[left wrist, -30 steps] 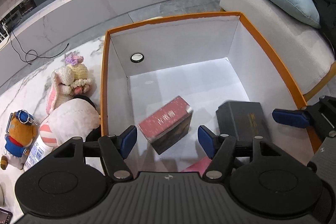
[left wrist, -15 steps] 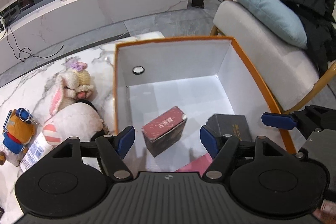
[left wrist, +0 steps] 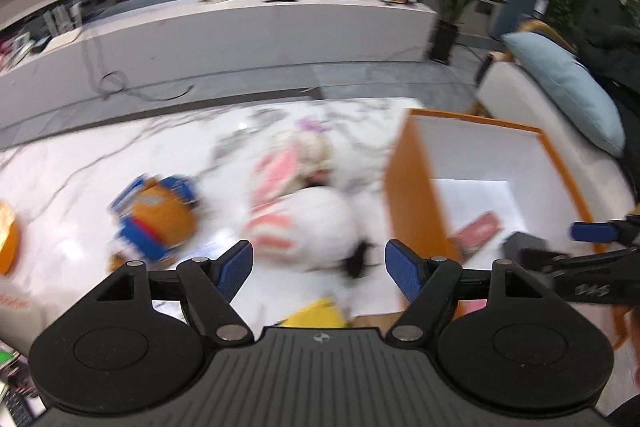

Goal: Organize objects
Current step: 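Move both open tools back over the table items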

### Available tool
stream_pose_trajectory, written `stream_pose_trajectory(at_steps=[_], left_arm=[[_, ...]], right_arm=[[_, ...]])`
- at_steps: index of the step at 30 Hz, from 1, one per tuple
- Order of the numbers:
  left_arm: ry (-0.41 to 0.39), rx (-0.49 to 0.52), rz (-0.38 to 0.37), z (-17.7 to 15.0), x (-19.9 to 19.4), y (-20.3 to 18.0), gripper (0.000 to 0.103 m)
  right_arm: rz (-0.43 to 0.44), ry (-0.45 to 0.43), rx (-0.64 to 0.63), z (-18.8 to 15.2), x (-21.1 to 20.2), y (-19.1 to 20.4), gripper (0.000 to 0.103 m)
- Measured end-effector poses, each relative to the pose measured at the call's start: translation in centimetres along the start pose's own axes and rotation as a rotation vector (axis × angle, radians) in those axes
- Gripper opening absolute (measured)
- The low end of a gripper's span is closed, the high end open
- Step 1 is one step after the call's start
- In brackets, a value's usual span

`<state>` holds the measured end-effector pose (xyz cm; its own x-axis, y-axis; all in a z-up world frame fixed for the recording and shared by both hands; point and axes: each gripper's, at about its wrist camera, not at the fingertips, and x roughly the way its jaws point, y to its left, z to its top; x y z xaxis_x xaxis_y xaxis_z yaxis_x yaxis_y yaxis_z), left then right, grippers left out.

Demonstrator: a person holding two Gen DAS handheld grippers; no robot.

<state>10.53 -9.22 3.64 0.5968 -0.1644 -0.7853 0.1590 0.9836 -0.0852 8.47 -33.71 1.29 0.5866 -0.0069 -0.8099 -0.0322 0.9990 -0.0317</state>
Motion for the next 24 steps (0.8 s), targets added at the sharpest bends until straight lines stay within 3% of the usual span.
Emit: stream_pose_trajectory(at_steps=[7, 15, 19, 22, 24], left_arm=[[0.006, -0.012, 0.049, -2.1, 0.2, 5.8, 0.086], [0.046, -0.029, 0.056, -4.6, 3.0, 10.8, 0.086], [0.052, -0.052, 0.038, -4.8, 3.9, 12.0, 0.086], [0.055, -0.032, 0.012, -4.5, 4.3, 11.9, 0.086], [0.043, -0.002, -0.002, -4.2, 4.4, 11.6, 0.086]], right_arm=[[0.007, -0.053, -0.033, 0.3, -0.9, 2.4, 0.083], [0.038, -0.077, -0.08, 1.3, -0.8, 6.6, 0.084], [0.09, -0.111, -0.124, 1.6, -1.0, 9.4, 0.084], [0.126, -0.089, -0.183, 1.5, -0.6, 11.8, 0.085], [0.133, -0.063, -0.251, 1.1, -0.1, 13.8, 0.091]])
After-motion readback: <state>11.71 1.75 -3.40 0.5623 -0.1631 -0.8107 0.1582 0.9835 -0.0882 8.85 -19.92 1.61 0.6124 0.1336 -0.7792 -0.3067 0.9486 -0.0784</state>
